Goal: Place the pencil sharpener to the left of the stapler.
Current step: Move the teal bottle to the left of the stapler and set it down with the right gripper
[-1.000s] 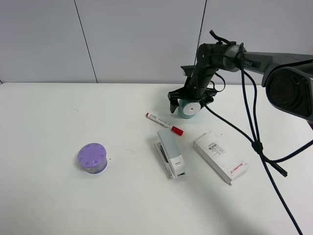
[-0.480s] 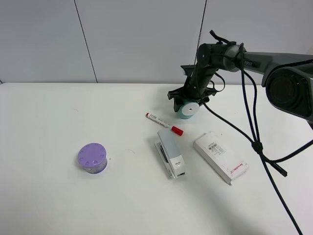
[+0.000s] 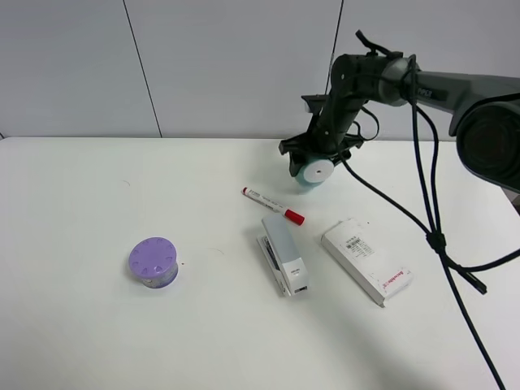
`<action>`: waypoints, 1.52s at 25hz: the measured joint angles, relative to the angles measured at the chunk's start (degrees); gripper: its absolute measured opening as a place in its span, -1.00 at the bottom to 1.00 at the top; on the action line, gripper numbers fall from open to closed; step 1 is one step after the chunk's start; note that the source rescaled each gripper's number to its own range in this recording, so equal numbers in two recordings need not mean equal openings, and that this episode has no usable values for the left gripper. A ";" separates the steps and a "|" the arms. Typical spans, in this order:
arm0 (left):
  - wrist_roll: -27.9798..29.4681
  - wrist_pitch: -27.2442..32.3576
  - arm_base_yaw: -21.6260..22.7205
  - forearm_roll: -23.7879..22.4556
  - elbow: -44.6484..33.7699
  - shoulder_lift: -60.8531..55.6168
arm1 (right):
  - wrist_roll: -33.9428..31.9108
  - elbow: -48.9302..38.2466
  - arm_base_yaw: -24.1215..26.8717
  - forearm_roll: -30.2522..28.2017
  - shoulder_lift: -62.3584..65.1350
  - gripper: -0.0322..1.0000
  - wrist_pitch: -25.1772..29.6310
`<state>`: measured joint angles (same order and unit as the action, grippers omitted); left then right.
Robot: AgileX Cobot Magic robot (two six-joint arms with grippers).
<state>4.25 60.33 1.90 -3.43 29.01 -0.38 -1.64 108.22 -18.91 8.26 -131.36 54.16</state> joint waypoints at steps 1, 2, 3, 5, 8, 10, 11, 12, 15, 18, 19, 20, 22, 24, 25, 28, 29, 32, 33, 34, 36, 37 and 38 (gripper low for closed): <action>0.00 0.00 0.00 0.00 0.00 0.00 | 0.00 0.00 -0.43 0.04 1.25 -0.93 0.07; 0.00 0.00 0.00 0.00 0.00 0.00 | 0.00 0.00 -0.82 0.06 2.32 -0.93 0.31; 0.00 0.00 0.00 0.00 0.00 0.00 | 0.00 0.00 -1.56 0.06 3.73 -0.93 0.62; 0.00 0.00 0.00 0.00 0.00 0.00 | 0.00 0.05 -3.28 -0.05 5.49 -0.93 1.85; 0.00 0.00 0.00 0.00 0.00 0.00 | 0.00 0.05 -7.44 -0.06 7.37 -0.93 2.91; 0.00 0.00 0.00 0.00 0.00 0.00 | -0.28 0.05 -10.90 0.04 8.35 -0.93 3.13; 0.00 0.00 0.00 0.00 0.00 0.00 | -0.28 0.05 -10.90 0.04 8.35 -0.93 3.13; 0.00 0.00 0.00 0.00 0.00 0.00 | -0.50 0.05 -12.32 0.04 8.82 -0.93 3.19; 0.00 0.00 0.00 0.00 0.00 0.00 | -1.63 0.05 -18.36 0.04 9.92 -0.93 3.96; 0.00 0.00 0.00 0.00 0.00 0.00 | -2.24 0.05 -20.85 0.10 9.89 -0.93 4.54; 0.00 0.00 0.00 0.00 0.00 0.00 | -2.59 0.05 -21.68 0.10 9.89 -0.93 4.75; 0.00 0.00 0.00 0.00 0.00 0.00 | -3.09 0.05 -22.54 0.04 9.89 -0.93 5.19; 0.00 0.00 0.00 0.00 0.00 0.00 | -4.39 0.05 -24.38 -0.67 9.89 -0.93 6.68; 0.00 0.00 0.00 0.00 0.00 0.00 | -5.79 0.05 -26.14 -1.74 9.89 -0.93 7.68; 0.00 0.00 0.00 0.00 0.00 0.00 | -6.44 0.05 -27.36 -2.35 9.89 -0.93 7.85; 0.00 0.00 0.00 0.00 0.00 0.00 | -8.20 -0.23 -29.52 -2.76 9.89 -0.93 7.77; 0.00 0.00 0.00 0.00 0.00 0.00 | -8.63 -0.79 -29.84 -2.91 9.89 -0.93 7.39; 0.00 0.00 0.00 0.00 0.00 0.00 | -9.98 -3.31 -30.20 -3.32 9.89 -0.93 7.33; 0.00 0.00 0.00 0.00 0.00 0.00 | -10.32 -4.21 -30.20 -3.60 9.89 -0.93 7.27; 0.00 0.00 0.00 0.00 0.00 0.00 | -10.43 -5.12 -30.20 -3.66 9.89 -0.94 7.18; 0.00 0.00 0.00 0.00 0.00 0.00 | -10.79 -7.38 -30.20 -3.77 9.94 -0.94 6.50; 0.00 0.00 0.00 0.00 0.00 0.00 | -10.84 -8.28 -30.25 -3.77 10.01 -0.94 5.93; 0.00 0.00 0.00 0.00 0.00 0.00 | -10.84 -9.20 -30.27 -3.77 10.23 -0.94 5.40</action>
<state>4.25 60.33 1.90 -3.43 29.01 -0.38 -12.48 99.01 -49.18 4.50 -121.13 59.56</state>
